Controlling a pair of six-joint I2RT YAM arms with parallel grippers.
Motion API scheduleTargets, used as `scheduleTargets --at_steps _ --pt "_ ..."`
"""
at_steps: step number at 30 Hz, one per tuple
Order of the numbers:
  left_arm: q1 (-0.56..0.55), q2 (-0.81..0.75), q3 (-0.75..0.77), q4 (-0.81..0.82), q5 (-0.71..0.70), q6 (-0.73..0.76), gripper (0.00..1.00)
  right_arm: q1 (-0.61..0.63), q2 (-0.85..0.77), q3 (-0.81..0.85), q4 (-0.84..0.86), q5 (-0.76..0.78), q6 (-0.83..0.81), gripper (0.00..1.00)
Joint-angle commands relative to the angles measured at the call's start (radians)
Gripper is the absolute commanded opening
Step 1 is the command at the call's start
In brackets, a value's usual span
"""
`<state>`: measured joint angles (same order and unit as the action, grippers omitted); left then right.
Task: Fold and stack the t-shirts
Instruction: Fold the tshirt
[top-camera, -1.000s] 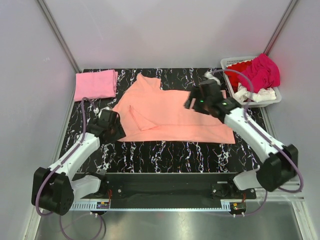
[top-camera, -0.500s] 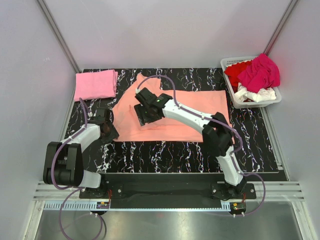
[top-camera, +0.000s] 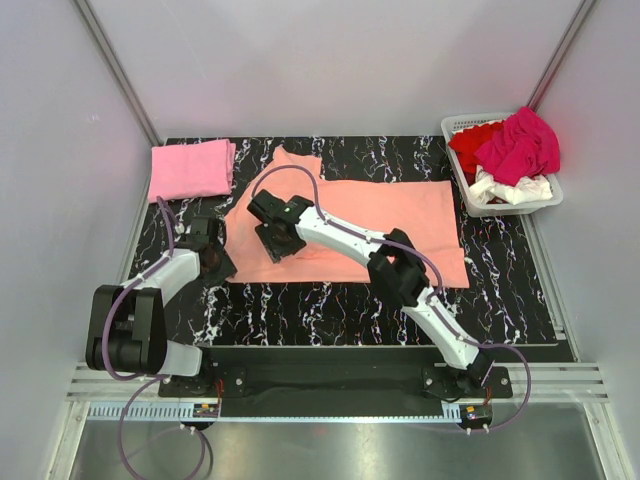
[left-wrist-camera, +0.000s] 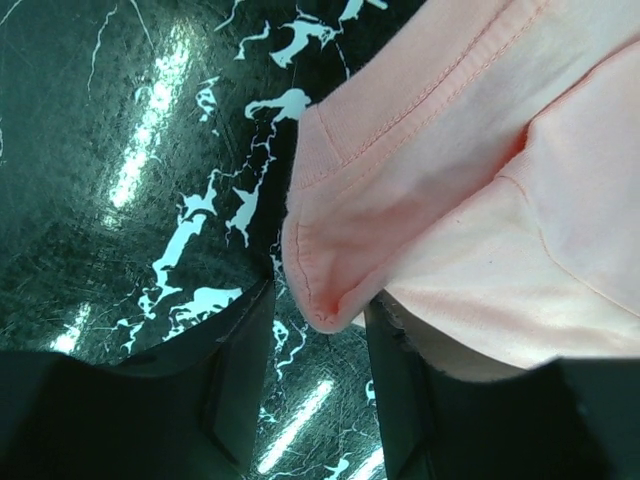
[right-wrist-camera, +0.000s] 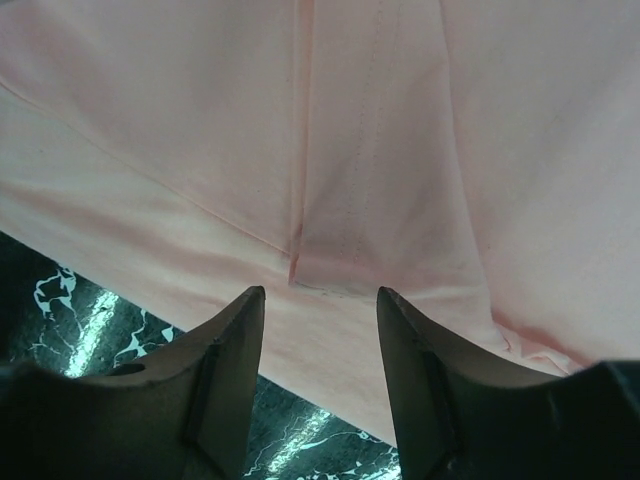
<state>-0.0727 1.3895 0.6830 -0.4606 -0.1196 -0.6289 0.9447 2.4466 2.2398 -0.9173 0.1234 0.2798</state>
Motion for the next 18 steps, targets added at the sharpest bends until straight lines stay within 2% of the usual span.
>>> scheduleTargets --at_steps 1,12,18 --pt "0.008 0.013 -0.031 0.037 0.028 0.000 0.46 0.017 0.026 0.047 -0.028 0.033 -0.022 0.55" --pt "0.010 0.014 -0.031 0.045 0.037 0.005 0.44 0.019 0.080 0.119 -0.026 0.065 -0.022 0.44" --pt "0.010 0.019 -0.031 0.046 0.040 0.006 0.43 0.017 0.081 0.127 -0.020 0.084 -0.033 0.32"
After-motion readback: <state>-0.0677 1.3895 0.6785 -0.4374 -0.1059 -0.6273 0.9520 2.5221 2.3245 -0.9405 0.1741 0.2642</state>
